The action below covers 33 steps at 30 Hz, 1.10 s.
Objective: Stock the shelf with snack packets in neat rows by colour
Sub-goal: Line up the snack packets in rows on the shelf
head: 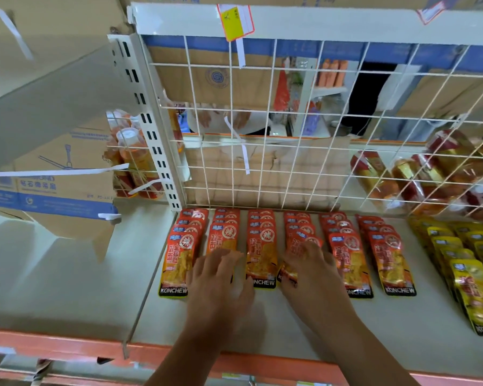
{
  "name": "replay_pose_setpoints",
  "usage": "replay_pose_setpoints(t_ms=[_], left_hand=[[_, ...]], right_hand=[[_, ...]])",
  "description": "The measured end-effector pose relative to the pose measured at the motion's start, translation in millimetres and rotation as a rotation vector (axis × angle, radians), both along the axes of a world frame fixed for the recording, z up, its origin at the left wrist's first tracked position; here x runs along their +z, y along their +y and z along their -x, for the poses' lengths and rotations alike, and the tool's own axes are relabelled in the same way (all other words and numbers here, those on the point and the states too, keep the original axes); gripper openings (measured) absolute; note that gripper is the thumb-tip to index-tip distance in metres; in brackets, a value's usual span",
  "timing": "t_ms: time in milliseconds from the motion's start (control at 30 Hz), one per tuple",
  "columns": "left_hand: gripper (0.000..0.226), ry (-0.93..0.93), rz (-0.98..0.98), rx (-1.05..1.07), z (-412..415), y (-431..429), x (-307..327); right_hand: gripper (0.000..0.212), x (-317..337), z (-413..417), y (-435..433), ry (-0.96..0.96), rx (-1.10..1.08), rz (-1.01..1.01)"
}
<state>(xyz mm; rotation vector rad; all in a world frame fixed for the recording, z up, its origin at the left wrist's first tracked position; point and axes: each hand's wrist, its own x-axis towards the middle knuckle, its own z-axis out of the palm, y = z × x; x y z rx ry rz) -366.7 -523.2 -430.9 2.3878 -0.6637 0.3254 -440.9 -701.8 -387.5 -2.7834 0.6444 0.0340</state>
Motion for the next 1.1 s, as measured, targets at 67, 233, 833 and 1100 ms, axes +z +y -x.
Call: replay_pose_setpoints(t_ms=[67, 233, 833, 1100], left_hand=[[0.044, 0.0, -0.025, -0.046, 5, -8, 1], [0.048, -0.025, -0.04, -0.127, 8, -14, -4], [0.046, -0.079, -0.153, -0.201, 17, -35, -3], [0.056, -0.126, -0.369, -0.318, 42, -88, 5]], right_hand=[[0.046, -1, 1, -2, -0.013, 0.023, 0.002], [0.035, -2, 3, -6, -0.002, 0.034, -0.023], [0.033, -7, 5, -28, -0.155, 0.069, -0.086], [0.022, 29, -58, -94, -0.078, 0.075, 0.015]])
